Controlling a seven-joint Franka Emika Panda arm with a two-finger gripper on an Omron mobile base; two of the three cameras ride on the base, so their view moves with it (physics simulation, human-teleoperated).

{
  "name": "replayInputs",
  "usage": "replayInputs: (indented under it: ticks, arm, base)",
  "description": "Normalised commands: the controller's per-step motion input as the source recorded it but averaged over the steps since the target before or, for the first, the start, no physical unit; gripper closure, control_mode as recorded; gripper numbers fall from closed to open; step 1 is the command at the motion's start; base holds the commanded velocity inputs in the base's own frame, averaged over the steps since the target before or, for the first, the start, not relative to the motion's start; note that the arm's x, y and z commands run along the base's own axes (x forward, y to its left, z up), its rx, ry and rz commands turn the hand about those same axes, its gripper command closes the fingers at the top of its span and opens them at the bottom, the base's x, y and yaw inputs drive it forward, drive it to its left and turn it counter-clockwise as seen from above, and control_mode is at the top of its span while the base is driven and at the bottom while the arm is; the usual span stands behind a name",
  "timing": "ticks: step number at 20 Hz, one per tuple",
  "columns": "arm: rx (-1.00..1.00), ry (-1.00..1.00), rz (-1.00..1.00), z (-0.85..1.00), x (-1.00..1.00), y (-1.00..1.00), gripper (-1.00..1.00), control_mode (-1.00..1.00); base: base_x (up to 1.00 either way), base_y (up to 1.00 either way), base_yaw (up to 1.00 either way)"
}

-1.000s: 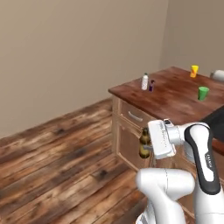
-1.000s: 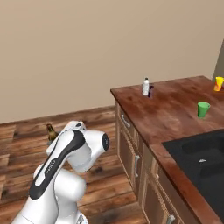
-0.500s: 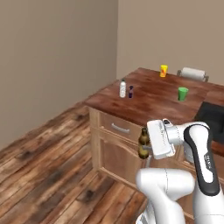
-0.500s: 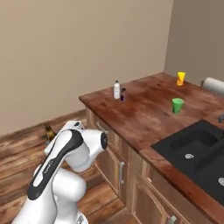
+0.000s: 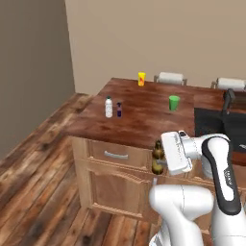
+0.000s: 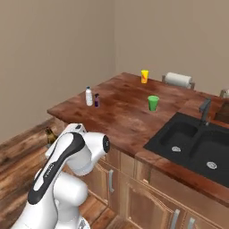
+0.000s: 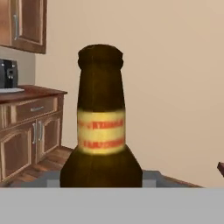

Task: Place the drinks on the dining counter in a tight cluster.

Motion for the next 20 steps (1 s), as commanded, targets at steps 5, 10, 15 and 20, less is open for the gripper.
replayInputs:
  ticks: [5, 10, 15, 20]
  arm:
    - [0.00, 0.00, 0.00, 0.00, 0.00, 0.00, 1.00, 1.00]
    - [0.00, 0.00, 0.00, 0.00, 0.00, 0.00, 1.00, 1.00]
    - [0.00, 0.00, 0.00, 0.00, 0.00, 0.00, 1.00, 1.00]
    - [0.00, 0.00, 0.00, 0.00, 0.00, 0.00, 1.00, 1.00]
  base:
    - [0.60, 0.41, -0.46]
    - [0.64, 0.49, -0.16]
    - [0.79, 0.32, -0.06]
    - [0.75, 0.05, -0.09]
